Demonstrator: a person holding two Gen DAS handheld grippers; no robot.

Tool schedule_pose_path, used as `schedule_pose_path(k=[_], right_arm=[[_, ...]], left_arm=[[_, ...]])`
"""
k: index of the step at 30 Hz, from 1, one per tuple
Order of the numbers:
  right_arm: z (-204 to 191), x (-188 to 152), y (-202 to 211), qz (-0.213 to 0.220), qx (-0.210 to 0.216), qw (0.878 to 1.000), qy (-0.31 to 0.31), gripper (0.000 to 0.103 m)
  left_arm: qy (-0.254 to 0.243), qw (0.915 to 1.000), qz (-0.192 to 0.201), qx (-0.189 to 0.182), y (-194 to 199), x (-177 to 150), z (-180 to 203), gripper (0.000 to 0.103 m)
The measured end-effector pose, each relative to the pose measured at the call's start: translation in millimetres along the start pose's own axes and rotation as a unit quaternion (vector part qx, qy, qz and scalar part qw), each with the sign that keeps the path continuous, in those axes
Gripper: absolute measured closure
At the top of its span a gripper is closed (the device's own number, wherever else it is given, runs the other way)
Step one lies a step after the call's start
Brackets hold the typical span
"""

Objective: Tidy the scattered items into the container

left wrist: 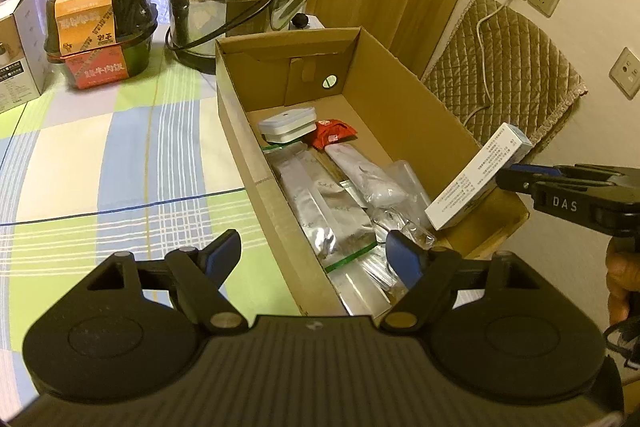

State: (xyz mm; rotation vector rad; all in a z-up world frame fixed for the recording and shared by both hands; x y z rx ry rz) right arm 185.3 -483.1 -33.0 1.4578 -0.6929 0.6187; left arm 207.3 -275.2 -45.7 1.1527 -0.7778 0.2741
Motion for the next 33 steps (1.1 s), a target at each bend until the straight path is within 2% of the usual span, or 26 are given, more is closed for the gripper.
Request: schedule_pose_path(k=[5, 15, 25, 33], right_arm=[[13, 2, -5, -0.004, -0.025, 1.0, 0.008, 0.08], [-7, 30, -37, 0.002, 0.005, 0.999, 0.034, 0.08], [-10, 24, -32, 0.003, 0.009, 1.0, 0.026, 0.08], [-15, 29, -11, 0.029, 0.019, 0.999, 0.009, 0.079]], left_arm=[[0.004, 1.0, -0.002, -0.001, -3, 1, -2, 0.026], [0.009, 0.9999, -0.002, 0.005, -6, 1, -10, 0.026], [0.013, 0.9999, -0.003, 0.001, -8, -1, -9, 0.025], [0.014, 0.9999, 0.006, 0.002, 0, -1, -9, 0.023]])
Point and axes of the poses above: each gripper's, at about its wrist camera, not at the fingertips, and y roughly against the way its jaws point, z to its right, x to its top, the point moved 7 cm from there along -y, roughly the way its jaws point, and after that the axes turned 5 degrees about z, right-handed, at the moved point
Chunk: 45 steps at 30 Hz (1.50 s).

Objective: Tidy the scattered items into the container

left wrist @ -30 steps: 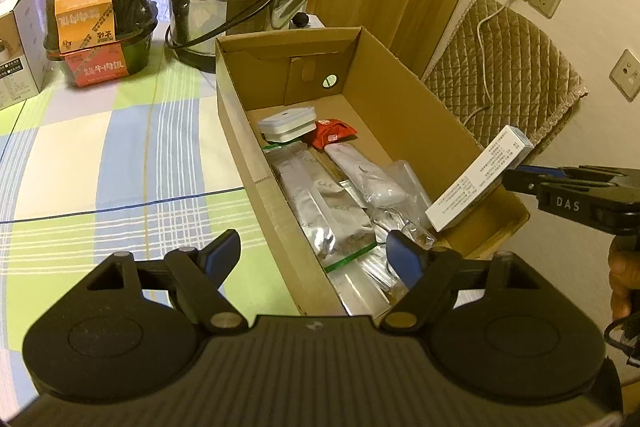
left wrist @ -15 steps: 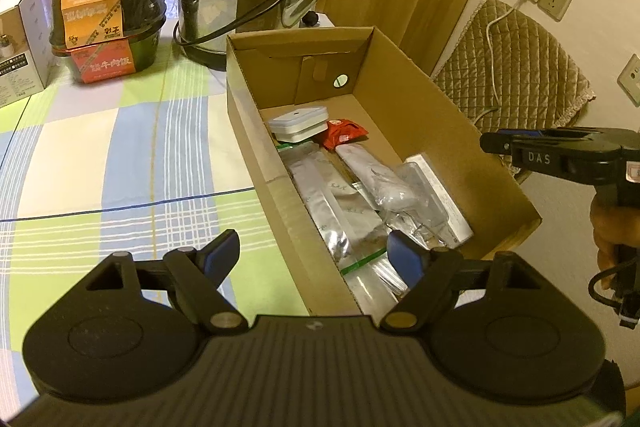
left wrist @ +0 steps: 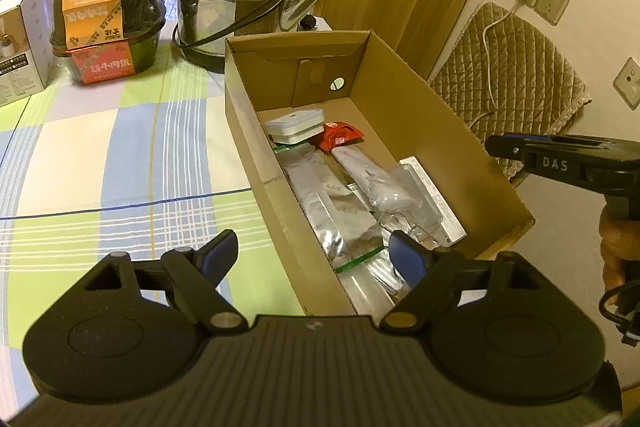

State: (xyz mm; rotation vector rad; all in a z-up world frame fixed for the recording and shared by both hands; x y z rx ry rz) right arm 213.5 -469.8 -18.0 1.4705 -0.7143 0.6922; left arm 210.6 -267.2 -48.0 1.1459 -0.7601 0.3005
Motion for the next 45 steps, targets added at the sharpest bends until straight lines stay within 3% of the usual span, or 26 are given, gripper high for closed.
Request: schedule_pose_path(k=[2, 3, 4, 5, 6, 11, 21, 23, 25, 34, 45], right_arm=[[-1, 1, 7, 0.006, 0.001, 1.0, -0.005, 0.079], [-1, 1, 10, 0.009, 0.003, 1.0, -0.007, 0.072], [-2, 1, 14, 0.012, 0.003, 1.0, -0.01, 0.037], [-2, 1, 19, 0.02, -0.001, 1.0, -0.013, 0.021], [-3, 1, 26, 0.032, -0.006, 0.999, -0.014, 0.015], [-9, -5, 50, 0.041, -0.003, 0.999, -0.019, 0.015], [-21, -33, 102, 0.037, -0.002, 0.998, -0.051, 0.014], [-24, -37, 113, 0.036, -0.002, 0.998, -0.058, 0.013], [-28, -41, 126, 0.039, -0.004, 0.997, -0.061, 0.0], [-37, -52, 172, 0.055, -0.014, 0.996, -0.068, 0.0], [-45, -62, 195, 0.055, -0.006, 0.996, -0.074, 0.0]], left_arm=[[0.002, 1.0, 0.003, 0.0, 4, 0, -1, 0.022], [0.002, 1.0, 0.004, 0.0, 7, 0, -1, 0.022], [0.002, 1.0, 0.006, 0.001, 9, 0, -2, 0.02], [0.002, 1.0, 0.008, 0.002, 12, 0, -2, 0.02], [0.004, 0.9999, 0.01, 0.002, 15, -1, -3, 0.02], [0.006, 0.9998, 0.016, 0.004, 31, -6, -7, 0.017], [0.007, 0.9985, 0.044, 0.03, 70, -23, -13, 0.001], [0.013, 0.9983, 0.045, 0.036, 77, -27, -13, 0.001], [0.02, 0.9981, 0.044, 0.038, 83, -31, -12, 0.001], [0.017, 0.998, 0.05, 0.034, 113, -45, 5, 0.001], [0.019, 0.9976, 0.057, 0.035, 139, -54, 14, 0.001]])
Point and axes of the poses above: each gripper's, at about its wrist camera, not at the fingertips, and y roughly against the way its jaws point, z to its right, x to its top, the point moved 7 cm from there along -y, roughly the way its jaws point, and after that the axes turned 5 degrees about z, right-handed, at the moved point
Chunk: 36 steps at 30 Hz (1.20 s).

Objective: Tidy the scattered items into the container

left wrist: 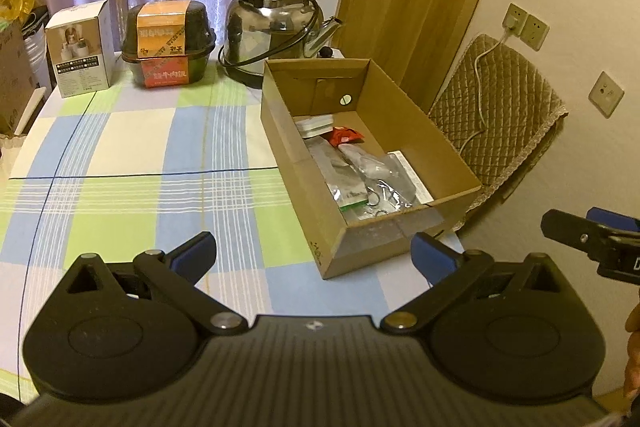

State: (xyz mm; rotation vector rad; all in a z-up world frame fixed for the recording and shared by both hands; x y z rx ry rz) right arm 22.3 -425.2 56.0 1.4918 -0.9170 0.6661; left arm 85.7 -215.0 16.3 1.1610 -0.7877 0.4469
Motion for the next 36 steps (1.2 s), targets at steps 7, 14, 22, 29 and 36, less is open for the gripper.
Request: schedule_pose_path(k=[7, 14, 22, 29, 36], right_arm=[[-1, -6, 4, -0.005, 0.002, 1.0, -0.012, 0.0], [-6, -10, 0, -0.019, 0.001, 1.0, -0.007, 0.0], [-8, -18, -3, -0.044, -0.01, 0.999, 0.002, 0.0], [-11, -22, -5, -0.052, -0.013, 0.998, 0.013, 0.0], [-6, -21, -5, -0.051, -0.019, 0.998, 0.01, 0.0]], left_arm=[[-0.001, 1.0, 0.005, -0.001, 10, 3, 2, 0.001], [0.012, 0.9999, 0.008, 0.003, 14, 4, 2, 0.001], [-0.002, 0.9997, 0.015, 0.019, 13, -1, 11, 0.001], [-0.009, 0.9997, 0.01, 0.02, 10, -11, 23, 0.001], [-0.013, 0.9997, 0.01, 0.018, 10, -15, 28, 0.001]])
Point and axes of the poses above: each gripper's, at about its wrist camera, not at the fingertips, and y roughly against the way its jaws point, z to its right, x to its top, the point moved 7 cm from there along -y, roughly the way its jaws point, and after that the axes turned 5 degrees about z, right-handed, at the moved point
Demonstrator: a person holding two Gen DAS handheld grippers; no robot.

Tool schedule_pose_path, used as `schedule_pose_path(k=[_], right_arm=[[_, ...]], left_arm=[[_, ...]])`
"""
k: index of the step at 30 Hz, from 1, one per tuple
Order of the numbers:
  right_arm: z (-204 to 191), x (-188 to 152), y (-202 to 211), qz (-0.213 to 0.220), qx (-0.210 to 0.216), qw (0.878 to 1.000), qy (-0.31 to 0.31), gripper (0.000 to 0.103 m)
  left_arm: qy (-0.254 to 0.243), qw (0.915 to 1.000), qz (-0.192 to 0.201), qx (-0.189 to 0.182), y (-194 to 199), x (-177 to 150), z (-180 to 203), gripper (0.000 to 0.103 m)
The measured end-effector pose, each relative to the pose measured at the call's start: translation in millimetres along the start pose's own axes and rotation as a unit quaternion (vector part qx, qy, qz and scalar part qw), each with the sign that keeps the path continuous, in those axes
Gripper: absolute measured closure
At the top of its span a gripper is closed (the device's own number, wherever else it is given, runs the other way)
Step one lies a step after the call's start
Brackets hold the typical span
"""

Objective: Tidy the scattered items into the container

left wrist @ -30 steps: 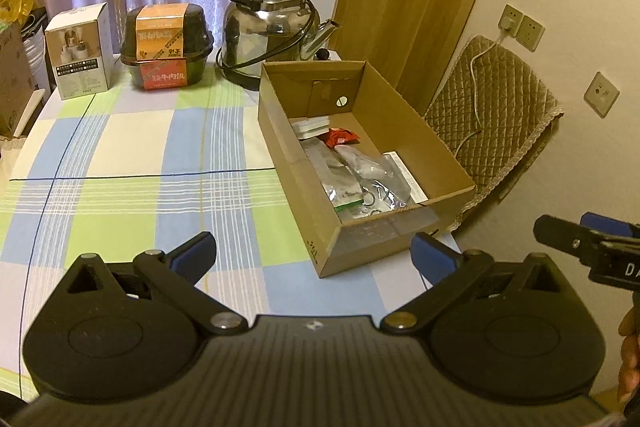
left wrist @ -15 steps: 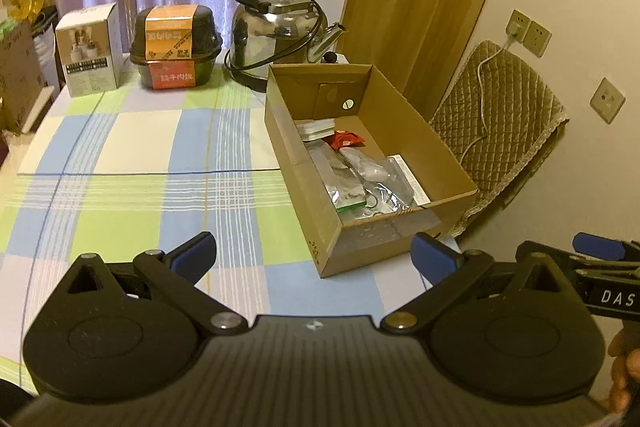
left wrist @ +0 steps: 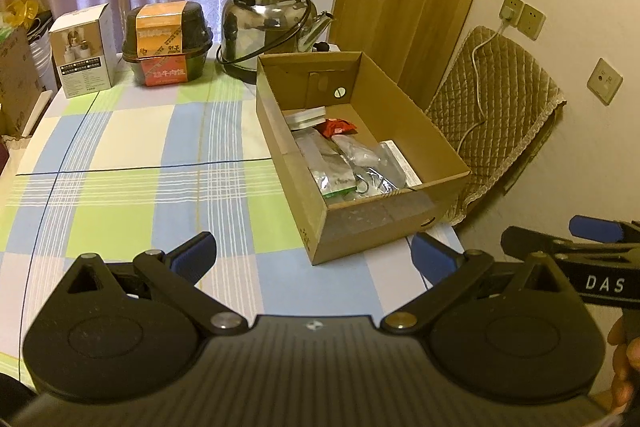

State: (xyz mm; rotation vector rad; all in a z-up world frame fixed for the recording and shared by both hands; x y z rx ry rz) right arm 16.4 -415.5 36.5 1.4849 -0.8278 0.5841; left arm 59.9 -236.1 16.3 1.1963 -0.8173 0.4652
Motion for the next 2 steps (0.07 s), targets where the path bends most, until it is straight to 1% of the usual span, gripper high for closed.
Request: schedule_pose_path(k=[2], right_arm=[[1.2, -0.1, 0.0, 0.0, -0.002, 1.0, -0.001, 0.0]], left_arm=[[0.0, 1.0, 0.0, 0.0, -0.1, -1.2, 0.1, 0.001]])
Point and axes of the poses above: each gripper's, at about its wrist camera, not at the fingertips, and y roughly against the way its jaws point, z to its right, x to its top, the point moved 7 cm from there along -y, roughly the way its jaws point, and after that the axes turned 5 degrees about z, right-handed, at the moved point
